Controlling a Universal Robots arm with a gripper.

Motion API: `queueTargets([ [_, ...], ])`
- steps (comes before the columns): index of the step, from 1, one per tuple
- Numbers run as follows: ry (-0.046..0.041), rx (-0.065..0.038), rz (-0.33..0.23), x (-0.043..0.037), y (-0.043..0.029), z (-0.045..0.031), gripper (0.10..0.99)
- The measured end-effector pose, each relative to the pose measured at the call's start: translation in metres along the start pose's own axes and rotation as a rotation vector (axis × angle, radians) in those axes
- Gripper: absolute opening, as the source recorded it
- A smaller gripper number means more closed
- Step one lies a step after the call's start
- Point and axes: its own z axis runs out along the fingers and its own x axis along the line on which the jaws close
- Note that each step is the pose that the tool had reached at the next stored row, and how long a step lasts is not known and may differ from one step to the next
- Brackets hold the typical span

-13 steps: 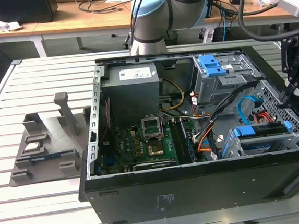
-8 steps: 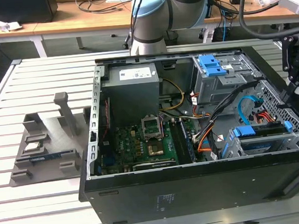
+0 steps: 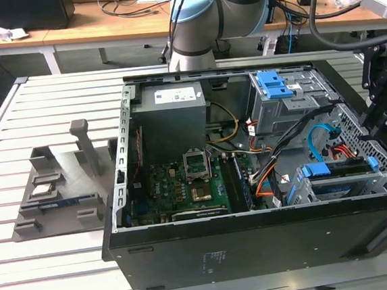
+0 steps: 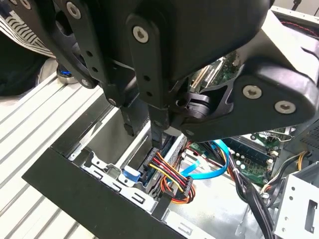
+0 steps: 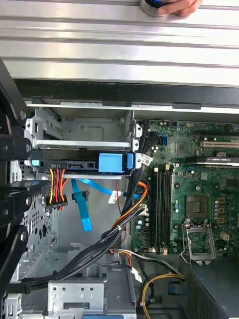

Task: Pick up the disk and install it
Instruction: 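Insert the second disk wire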

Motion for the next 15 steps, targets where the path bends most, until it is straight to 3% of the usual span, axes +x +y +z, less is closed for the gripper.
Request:
queueTargets([
  [2, 0.0001, 0.000, 0.000, -0.0003, 0.0018, 0.0001, 0.302],
  [5, -0.0002, 0.000, 0.000, -0.0028, 0.0107, 0.0014, 0.302],
  [10, 0.0003, 0.000, -0.005, -0.0124, 0.0252, 0.0078, 0.302],
  [15, 0.0005, 0.000, -0.009, -0.0213, 0.0322, 0.0110, 0.302],
])
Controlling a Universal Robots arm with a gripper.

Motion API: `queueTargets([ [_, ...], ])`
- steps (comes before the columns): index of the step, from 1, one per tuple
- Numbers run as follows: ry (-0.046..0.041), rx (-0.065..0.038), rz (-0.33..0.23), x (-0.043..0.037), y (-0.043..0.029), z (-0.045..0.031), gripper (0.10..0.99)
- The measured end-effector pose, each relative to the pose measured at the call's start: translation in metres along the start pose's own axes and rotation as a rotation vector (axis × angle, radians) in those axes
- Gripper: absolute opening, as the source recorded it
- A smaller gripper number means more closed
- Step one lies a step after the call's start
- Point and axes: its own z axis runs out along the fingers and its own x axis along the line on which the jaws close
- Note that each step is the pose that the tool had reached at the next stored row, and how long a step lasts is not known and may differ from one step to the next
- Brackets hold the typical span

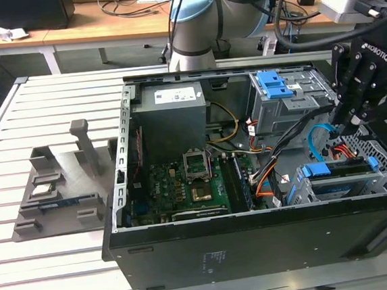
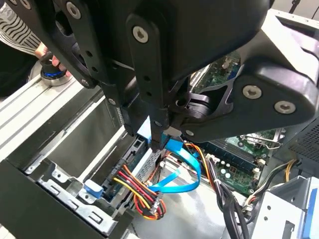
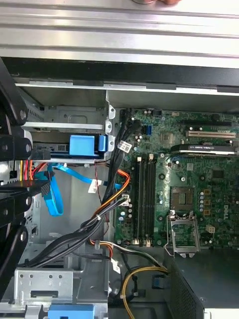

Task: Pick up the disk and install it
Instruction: 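Insert the second disk wire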

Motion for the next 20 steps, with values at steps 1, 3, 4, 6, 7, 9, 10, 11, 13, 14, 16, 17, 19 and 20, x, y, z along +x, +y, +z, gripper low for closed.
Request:
queueTargets([
  [1, -0.0001, 0.000, -0.001, -0.0014, 0.0011, 0.0014, 0.302],
  [3, 0.0000, 0.000, -0.003, -0.0034, 0.0023, 0.0057, 0.302],
  [4, 0.0000, 0.000, -0.004, -0.0036, 0.0025, 0.0074, 0.302],
  [6, 0.0004, 0.000, -0.006, -0.0039, 0.0027, 0.0105, 0.302],
  [7, 0.0005, 0.000, -0.006, -0.0039, 0.0028, 0.0105, 0.302],
  [9, 0.0003, 0.000, -0.005, -0.0038, 0.0028, 0.0106, 0.302],
  [10, 0.0003, 0.000, -0.006, -0.0038, 0.0027, 0.0107, 0.302],
  [11, 0.0003, 0.000, -0.006, -0.0039, 0.0027, 0.0107, 0.302],
  [13, 0.0003, 0.000, -0.005, -0.0038, 0.0028, 0.0107, 0.286],
  [14, 0.0003, 0.000, -0.006, -0.0039, 0.0028, 0.0108, 0.161],
  [16, 0.0002, 0.000, -0.006, -0.0039, 0.0027, 0.0108, 0.157],
  [17, 0.0003, 0.000, -0.006, -0.0039, 0.0028, 0.0109, 0.157],
  [19, 0.0002, 0.000, -0.006, -0.0038, 0.0027, 0.0109, 0.157],
  [20, 0.0003, 0.000, -0.005, -0.0029, 0.0027, 0.0112, 0.157],
])
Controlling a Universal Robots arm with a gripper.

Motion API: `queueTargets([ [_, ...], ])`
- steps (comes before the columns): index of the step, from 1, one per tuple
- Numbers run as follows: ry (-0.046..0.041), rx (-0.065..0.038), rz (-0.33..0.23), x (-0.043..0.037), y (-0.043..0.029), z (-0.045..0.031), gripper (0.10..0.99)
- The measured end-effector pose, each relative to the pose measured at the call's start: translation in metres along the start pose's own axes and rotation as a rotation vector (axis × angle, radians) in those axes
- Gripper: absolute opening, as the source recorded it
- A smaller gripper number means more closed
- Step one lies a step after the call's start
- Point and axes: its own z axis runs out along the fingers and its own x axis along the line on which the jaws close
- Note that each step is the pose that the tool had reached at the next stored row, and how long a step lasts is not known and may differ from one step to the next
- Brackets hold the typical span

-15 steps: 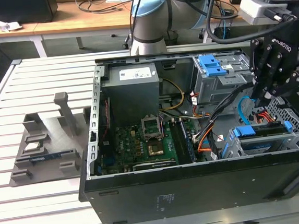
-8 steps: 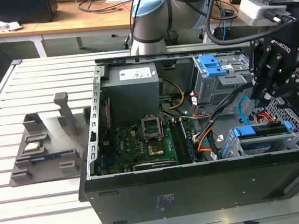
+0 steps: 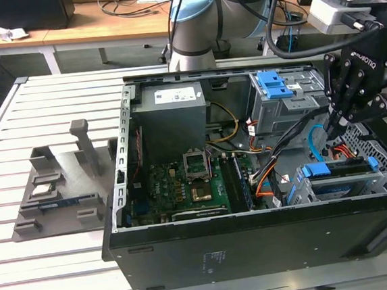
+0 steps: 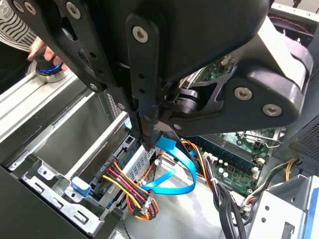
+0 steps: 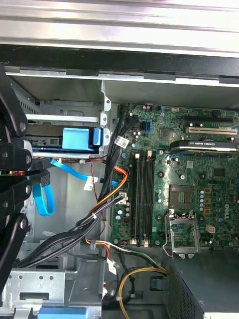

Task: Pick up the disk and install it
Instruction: 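Insert the second disk wire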

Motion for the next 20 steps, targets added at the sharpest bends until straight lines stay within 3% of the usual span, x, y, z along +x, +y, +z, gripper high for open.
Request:
queueTargets([
  [6, 0.0132, 0.000, 0.001, 0.0180, 0.0005, 0.0016, 0.157],
  [7, 0.0207, -0.001, 0.001, 0.0254, 0.0007, 0.0027, 0.157],
  [10, 0.0260, -0.001, 0.001, 0.0404, 0.0010, 0.0069, 0.157],
  [14, 0.0268, -0.001, 0.002, 0.0431, 0.0005, 0.0130, 0.157],
  [20, 0.0265, -0.001, 0.002, 0.0431, 0.0003, 0.0132, 0.157],
])
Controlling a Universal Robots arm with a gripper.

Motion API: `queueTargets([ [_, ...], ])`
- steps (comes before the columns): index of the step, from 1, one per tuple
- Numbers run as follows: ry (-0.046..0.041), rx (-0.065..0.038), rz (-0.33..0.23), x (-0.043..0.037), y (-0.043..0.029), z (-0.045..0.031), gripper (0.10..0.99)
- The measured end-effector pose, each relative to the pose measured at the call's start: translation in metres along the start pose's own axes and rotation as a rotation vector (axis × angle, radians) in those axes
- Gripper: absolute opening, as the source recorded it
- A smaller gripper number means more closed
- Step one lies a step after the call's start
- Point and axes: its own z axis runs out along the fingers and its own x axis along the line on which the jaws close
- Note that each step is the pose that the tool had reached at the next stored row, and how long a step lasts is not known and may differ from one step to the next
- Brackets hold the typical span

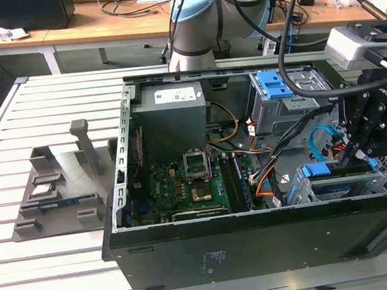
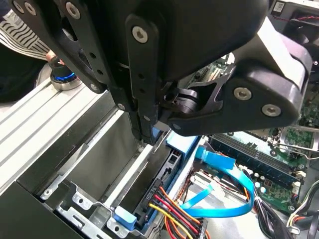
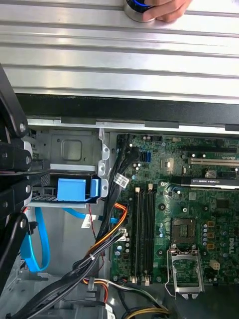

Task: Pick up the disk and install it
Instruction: 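Insert the second disk wire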

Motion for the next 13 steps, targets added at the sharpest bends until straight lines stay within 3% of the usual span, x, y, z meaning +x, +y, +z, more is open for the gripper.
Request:
queueTargets([
  [5, -0.0002, 0.000, 0.000, 0.0000, 0.0001, 0.0000, 0.353],
  [7, 0.0001, 0.001, 0.000, -0.0001, 0.0011, -0.0022, 0.353],
  [9, 0.0000, 0.004, 0.000, -0.0072, 0.0030, -0.0165, 0.353],
  [13, -0.0002, 0.004, 0.000, -0.0227, 0.0026, -0.0176, 0.353],
])
